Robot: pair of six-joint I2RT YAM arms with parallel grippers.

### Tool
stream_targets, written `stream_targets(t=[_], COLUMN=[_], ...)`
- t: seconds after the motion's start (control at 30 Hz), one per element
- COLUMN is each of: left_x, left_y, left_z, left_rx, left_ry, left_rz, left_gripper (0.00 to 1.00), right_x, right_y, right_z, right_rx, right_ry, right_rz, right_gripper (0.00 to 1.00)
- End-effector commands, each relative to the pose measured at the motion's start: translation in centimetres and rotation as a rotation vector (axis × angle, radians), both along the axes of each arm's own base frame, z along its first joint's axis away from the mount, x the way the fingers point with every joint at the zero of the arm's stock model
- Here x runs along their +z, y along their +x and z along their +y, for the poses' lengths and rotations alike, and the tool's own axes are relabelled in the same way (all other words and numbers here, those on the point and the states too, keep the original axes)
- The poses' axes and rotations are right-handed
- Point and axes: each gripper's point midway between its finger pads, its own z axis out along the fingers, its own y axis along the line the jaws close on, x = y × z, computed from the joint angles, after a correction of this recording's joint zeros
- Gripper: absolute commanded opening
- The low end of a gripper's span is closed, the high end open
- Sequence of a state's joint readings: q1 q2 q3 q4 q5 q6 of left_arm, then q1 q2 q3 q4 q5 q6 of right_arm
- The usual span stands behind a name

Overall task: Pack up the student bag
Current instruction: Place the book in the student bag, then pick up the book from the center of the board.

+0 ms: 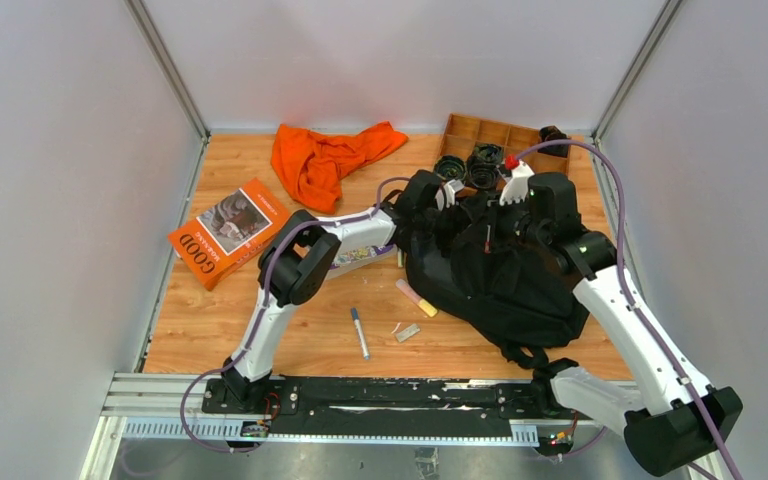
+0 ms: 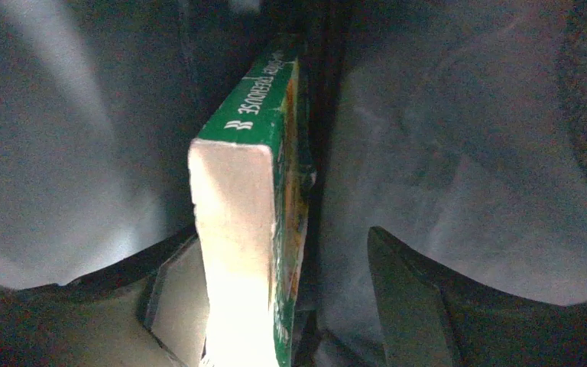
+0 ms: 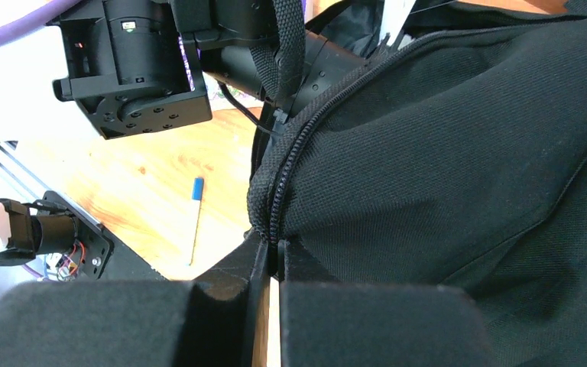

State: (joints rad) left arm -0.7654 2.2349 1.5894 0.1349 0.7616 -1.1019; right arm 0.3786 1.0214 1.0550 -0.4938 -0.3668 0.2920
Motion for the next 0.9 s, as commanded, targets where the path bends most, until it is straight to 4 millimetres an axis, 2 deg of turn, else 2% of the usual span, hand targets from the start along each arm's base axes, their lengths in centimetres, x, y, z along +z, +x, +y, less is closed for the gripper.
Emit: stream_targets(t=[0.0,0.23,0.27,0.37,0.5,0.6,0.7,0.87], left_x=[3.4,2.8,3.6,4.1,5.5,8.5,10.8,11.3], left_y=[-0.5,0.5,0.6,0.3,-0.5,-1.2,-1.3,-0.6], left_z=[1.0,6.9,7.4,8.5,9.8,11.7,15.0,22.7], left_rx=[-0.039,-0.059,-0.052,-0.055,-0.08,-0.065,0.018,0.18], left_ry=[0.05,0.43,0.437,0.457,0.471,0.461,0.48,0.568], left_rz=[-0.132,-0.383,-0.419,-0.461,-0.505,-0.58,-0.633,-0.618], left_gripper=[0.71,0.79,0.8,0.83,0.83,0.81,0.8,0.79], right_x=[1.5,0.8,0.6,-0.1,-0.7,-2.0,-3.5,-7.1], right_y=[0.3,0.8,0.9,1.3,1.6,2.3,2.7,3.4], right_z=[-0.5,-1.2,-1.4,-1.9,-2.7,-3.2,-3.2,-3.6], right_rx=[-0.024,-0.055,-0.067,-0.095,-0.142,-0.198,-0.208,-0.244], right_ry=[0.016,-0.027,-0.038,-0.067,-0.09,-0.112,-0.131,-0.186], right_rz=[-0.064,-0.057,-0.057,-0.043,-0.03,0.011,0.053,0.132], right_gripper=[0.0,0.0,0.0,0.0,0.0,0.0,0.0,0.0])
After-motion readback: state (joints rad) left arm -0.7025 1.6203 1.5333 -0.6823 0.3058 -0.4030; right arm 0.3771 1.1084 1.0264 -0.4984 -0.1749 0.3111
